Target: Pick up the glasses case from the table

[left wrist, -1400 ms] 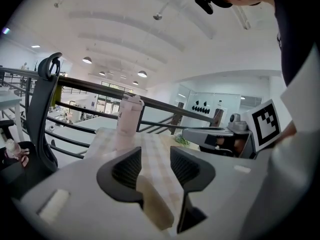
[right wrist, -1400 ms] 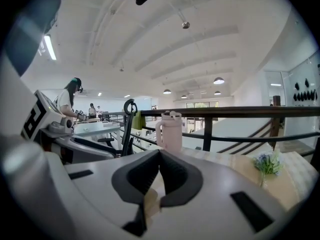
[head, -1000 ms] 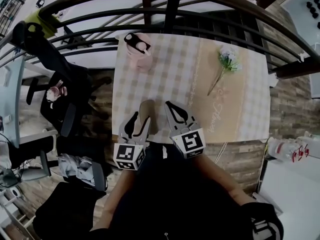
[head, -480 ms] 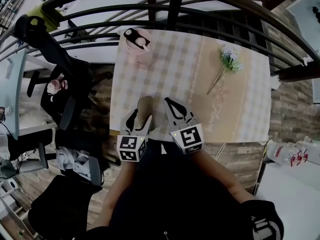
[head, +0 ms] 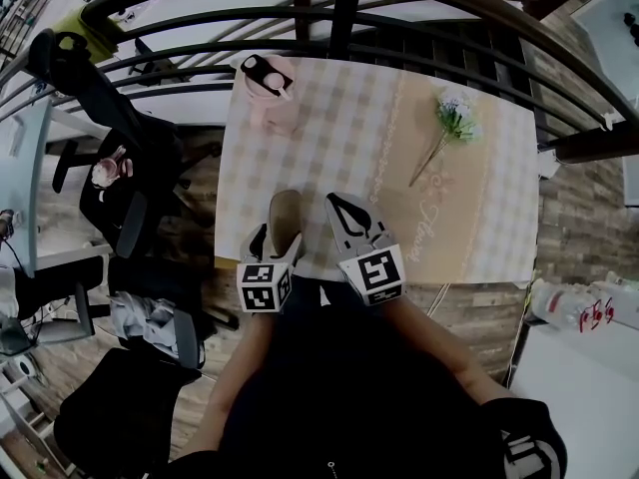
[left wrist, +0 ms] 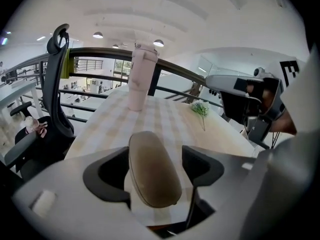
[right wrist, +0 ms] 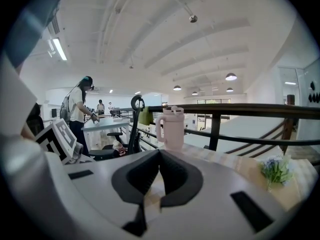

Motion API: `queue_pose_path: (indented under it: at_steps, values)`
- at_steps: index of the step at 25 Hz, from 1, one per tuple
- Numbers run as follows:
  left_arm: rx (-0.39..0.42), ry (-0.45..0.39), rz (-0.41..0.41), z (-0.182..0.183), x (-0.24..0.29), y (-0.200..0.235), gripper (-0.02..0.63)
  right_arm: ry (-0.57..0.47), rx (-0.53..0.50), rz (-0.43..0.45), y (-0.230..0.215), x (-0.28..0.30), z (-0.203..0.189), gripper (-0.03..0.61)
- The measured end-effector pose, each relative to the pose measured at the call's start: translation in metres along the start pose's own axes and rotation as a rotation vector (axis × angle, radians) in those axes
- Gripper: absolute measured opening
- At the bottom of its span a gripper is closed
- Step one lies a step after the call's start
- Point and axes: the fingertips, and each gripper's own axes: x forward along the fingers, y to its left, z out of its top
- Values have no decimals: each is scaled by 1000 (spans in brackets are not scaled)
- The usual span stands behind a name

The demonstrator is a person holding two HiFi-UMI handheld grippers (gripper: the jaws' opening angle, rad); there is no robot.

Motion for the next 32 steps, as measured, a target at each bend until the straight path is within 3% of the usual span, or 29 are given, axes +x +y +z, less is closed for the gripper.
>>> queue_pose_path:
  at_steps: [14,32]
  values:
    - [-111,98,7,-29,18,3,402,10,-1,-23,-11,-8,-5,8]
    - [-100,229,82,-43,46,7,436,34,0,-78,-28,-15,-14,8]
